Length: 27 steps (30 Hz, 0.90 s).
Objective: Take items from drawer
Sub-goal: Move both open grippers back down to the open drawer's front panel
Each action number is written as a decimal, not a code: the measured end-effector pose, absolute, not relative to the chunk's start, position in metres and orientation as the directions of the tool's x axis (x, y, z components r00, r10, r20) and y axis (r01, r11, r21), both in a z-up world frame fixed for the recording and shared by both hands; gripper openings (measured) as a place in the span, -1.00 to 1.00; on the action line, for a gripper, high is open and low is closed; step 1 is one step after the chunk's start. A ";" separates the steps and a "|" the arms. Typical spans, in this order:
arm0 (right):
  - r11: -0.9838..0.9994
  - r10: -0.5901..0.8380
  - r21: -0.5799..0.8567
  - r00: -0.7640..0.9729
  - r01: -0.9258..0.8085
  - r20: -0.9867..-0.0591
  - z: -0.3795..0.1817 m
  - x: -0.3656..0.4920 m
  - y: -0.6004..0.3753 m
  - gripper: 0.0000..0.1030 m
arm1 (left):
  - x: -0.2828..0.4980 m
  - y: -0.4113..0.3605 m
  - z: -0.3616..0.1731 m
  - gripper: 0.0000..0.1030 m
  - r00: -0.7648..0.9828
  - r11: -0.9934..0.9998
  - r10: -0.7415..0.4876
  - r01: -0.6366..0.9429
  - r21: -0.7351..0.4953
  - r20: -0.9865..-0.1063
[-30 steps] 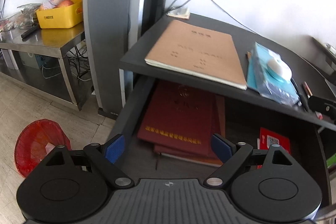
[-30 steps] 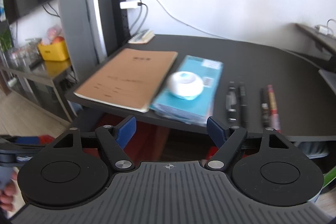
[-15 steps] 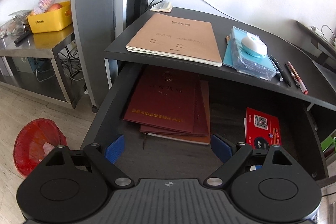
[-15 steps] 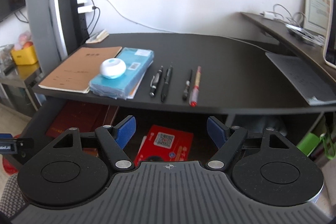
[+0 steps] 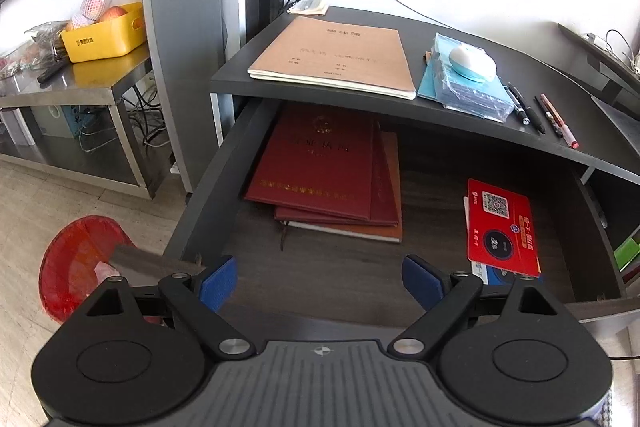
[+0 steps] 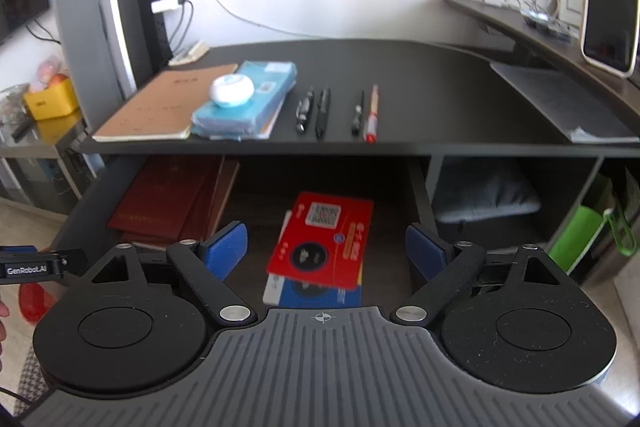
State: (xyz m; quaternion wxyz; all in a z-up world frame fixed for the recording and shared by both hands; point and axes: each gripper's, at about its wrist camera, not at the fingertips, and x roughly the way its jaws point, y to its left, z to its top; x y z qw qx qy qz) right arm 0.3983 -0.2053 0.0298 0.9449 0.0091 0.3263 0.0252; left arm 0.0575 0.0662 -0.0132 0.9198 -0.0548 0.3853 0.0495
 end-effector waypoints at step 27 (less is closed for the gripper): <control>0.998 0.063 0.039 0.620 -0.051 -0.782 -0.021 0.386 -0.198 0.78 | 0.045 0.062 -0.042 0.73 0.625 0.995 0.059 -0.103 -0.008 -0.779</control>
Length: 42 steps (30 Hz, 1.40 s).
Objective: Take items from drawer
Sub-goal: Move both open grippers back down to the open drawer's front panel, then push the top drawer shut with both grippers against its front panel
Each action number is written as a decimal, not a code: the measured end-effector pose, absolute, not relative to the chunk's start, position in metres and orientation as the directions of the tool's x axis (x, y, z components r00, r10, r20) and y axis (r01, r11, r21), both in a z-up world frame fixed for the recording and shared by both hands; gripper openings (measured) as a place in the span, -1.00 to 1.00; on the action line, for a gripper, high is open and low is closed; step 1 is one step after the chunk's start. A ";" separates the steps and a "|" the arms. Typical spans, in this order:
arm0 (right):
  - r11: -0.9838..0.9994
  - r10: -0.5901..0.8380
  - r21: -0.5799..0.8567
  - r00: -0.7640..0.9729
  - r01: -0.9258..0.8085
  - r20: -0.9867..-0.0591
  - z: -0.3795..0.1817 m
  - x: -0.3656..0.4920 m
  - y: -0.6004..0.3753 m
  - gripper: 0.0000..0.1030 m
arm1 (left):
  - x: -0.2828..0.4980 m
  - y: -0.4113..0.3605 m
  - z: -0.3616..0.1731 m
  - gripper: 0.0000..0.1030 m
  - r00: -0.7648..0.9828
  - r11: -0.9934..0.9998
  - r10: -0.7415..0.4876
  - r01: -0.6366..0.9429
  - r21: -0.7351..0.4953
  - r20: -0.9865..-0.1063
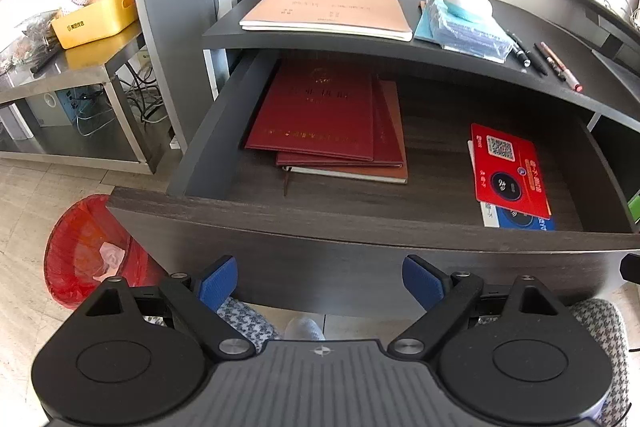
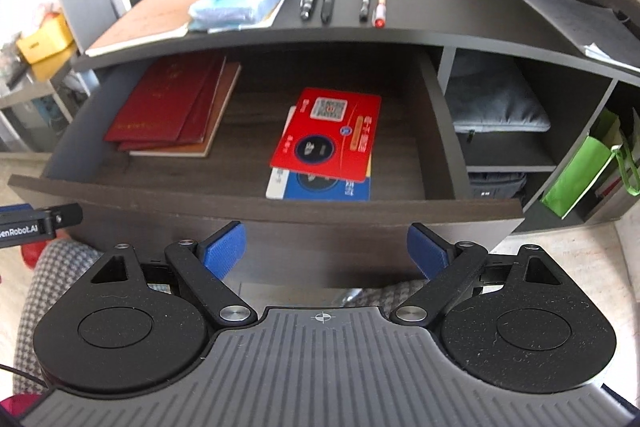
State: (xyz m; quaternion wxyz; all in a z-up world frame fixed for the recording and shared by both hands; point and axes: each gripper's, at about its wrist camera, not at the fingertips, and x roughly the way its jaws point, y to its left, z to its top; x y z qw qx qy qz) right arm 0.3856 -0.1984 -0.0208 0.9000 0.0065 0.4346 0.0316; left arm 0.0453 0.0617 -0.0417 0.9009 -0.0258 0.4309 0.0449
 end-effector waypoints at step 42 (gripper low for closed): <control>1.000 0.000 -0.004 0.522 -0.006 -0.853 -0.061 0.433 -0.192 0.76 | 0.075 0.071 -0.069 0.74 0.552 0.991 0.049 -0.134 -0.030 -0.832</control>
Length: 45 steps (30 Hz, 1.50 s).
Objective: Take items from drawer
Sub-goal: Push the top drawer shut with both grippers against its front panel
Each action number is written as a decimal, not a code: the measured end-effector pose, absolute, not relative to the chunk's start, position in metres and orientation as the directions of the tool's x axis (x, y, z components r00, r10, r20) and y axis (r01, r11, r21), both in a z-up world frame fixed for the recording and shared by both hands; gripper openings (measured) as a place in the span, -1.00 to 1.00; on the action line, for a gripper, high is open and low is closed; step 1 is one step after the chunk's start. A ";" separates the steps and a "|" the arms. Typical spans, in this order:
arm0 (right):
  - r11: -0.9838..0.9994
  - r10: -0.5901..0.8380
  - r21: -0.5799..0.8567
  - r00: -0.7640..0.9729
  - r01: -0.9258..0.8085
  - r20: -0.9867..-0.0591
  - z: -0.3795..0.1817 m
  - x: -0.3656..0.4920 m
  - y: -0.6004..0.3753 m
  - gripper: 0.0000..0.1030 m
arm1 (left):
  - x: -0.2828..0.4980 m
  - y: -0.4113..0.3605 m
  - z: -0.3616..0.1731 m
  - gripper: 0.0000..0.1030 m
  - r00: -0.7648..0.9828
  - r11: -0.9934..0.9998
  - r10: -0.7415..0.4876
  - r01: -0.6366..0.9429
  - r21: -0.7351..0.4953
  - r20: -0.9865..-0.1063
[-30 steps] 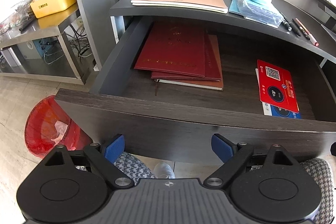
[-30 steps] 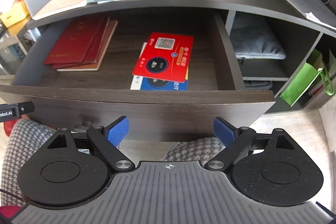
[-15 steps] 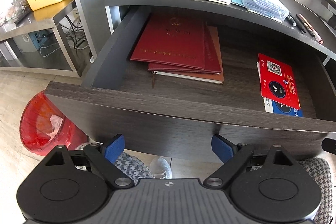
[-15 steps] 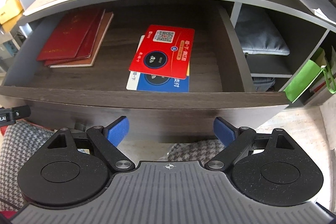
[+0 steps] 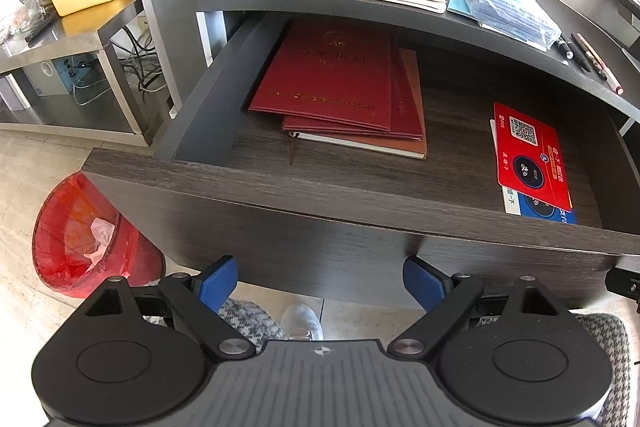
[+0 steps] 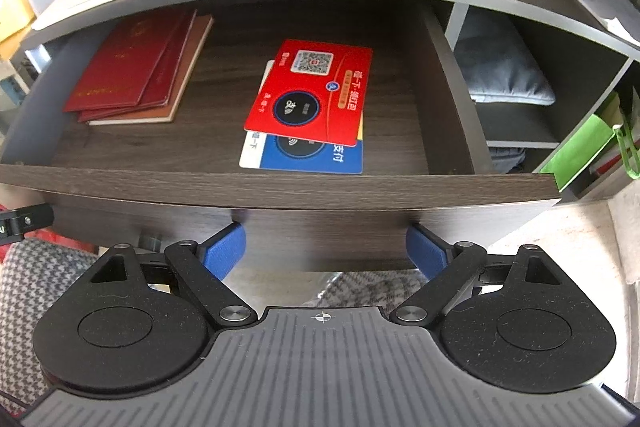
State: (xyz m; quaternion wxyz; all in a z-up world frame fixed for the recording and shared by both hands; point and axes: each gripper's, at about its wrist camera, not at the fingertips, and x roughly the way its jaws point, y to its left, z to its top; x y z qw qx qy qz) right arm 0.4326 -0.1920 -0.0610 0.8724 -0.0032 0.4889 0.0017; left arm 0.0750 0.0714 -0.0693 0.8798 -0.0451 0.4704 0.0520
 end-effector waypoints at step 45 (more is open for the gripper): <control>1.000 0.027 0.031 0.614 -0.004 -0.789 -0.077 0.392 -0.182 0.76 | 0.180 0.058 -0.070 0.74 0.584 0.990 0.057 -0.140 -0.031 -0.810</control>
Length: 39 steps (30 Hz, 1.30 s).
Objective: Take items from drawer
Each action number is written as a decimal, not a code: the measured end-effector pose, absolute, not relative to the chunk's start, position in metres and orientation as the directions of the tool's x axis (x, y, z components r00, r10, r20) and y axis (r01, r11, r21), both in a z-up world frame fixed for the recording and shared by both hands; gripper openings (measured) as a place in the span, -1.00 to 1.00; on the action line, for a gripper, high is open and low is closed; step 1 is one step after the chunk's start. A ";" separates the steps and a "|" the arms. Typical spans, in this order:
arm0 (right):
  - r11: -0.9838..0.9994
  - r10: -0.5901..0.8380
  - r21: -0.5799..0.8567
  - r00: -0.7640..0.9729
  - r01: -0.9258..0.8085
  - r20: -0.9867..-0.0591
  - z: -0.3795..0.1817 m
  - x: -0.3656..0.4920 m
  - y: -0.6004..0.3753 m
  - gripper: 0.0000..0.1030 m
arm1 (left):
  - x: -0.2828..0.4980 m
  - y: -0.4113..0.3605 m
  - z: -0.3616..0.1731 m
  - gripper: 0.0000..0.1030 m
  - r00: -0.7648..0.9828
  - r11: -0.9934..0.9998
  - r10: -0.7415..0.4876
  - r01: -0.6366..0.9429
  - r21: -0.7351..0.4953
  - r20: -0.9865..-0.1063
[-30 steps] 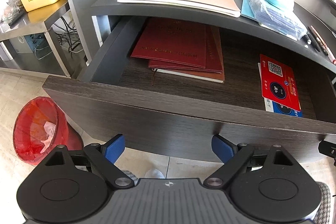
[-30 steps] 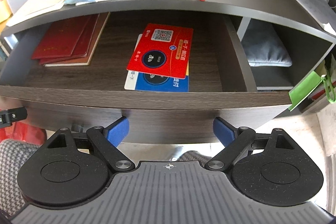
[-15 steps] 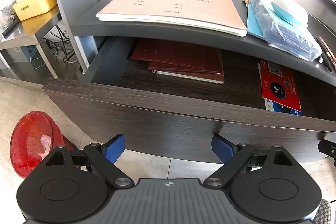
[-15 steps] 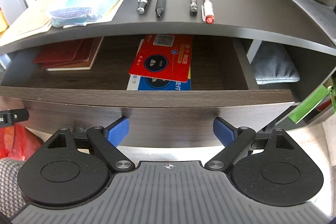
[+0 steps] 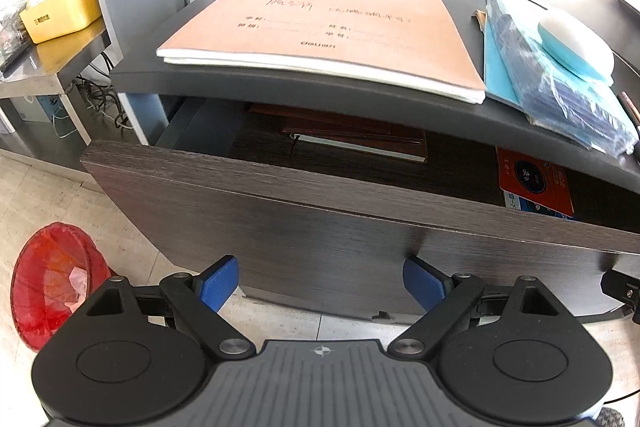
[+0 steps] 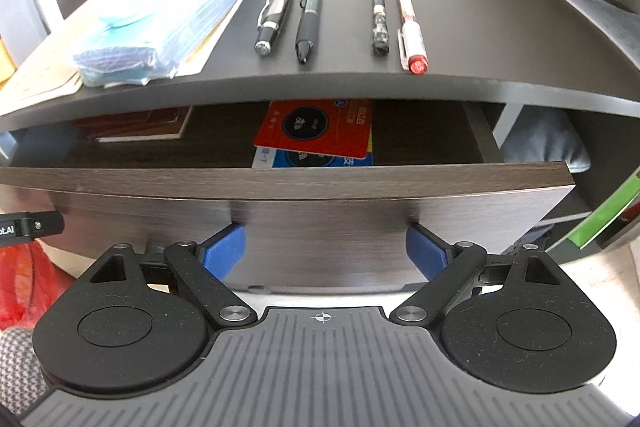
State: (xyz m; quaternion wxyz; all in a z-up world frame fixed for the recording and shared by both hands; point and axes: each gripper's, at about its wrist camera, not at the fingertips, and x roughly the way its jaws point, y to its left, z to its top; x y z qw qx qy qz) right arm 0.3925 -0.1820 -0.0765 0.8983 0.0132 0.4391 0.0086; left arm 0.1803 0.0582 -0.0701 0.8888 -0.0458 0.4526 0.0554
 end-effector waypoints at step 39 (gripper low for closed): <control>1.000 -0.014 -0.019 0.673 0.001 -0.740 -0.075 0.261 -0.181 0.77 | 0.195 0.042 -0.065 0.74 0.601 0.991 0.088 -0.136 0.007 -0.794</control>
